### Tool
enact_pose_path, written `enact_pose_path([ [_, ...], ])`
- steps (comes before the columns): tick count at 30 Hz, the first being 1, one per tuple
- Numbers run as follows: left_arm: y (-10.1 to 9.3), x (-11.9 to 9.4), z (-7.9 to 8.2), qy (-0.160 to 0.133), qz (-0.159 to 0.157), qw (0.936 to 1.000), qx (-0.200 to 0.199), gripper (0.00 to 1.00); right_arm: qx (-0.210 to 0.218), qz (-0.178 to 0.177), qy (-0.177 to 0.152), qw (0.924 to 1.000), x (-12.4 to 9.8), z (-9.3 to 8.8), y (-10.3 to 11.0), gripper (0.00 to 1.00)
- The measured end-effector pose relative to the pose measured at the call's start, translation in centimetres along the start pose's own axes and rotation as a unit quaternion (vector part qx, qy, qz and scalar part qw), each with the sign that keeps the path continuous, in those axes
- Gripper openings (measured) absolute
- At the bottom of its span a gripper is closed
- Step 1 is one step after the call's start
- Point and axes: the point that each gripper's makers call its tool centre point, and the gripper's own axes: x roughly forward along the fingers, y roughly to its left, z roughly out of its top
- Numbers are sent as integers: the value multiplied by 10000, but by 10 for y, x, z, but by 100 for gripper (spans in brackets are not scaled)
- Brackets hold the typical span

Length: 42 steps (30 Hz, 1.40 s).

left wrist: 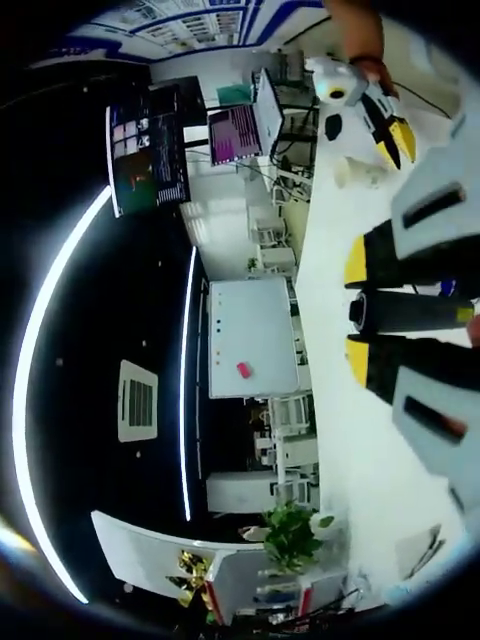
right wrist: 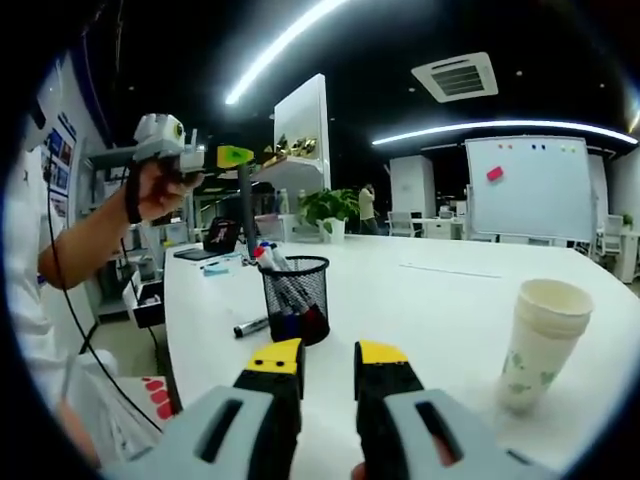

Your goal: Place the scattered laser pointers and whiteboard markers into the pen holder and stack the scattered paper cups together

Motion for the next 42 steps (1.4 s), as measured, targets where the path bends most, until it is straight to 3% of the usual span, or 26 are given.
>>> enact_pose_path([
  [6, -2, 2, 16, -181, -33, 9998, -47, 18, 6, 58, -24, 10000, -1, 1, 3, 19],
  [20, -20, 14, 29, -317, -309, 9990, -18, 18, 15, 4, -18, 10000, -2, 1, 0, 19],
  [33, -35, 29, 25, -251, -576, 9980, -9, 18, 41, -28, -67, 10000, -4, 3, -4, 19],
  [36, -40, 31, 25, -270, -754, 9960, -392, 18, 2, -39, -49, 10000, -4, 3, -5, 19],
  [42, -31, 35, 15, -227, -645, 9965, -481, 18, 46, -6, -67, 10000, -5, 4, -4, 19],
])
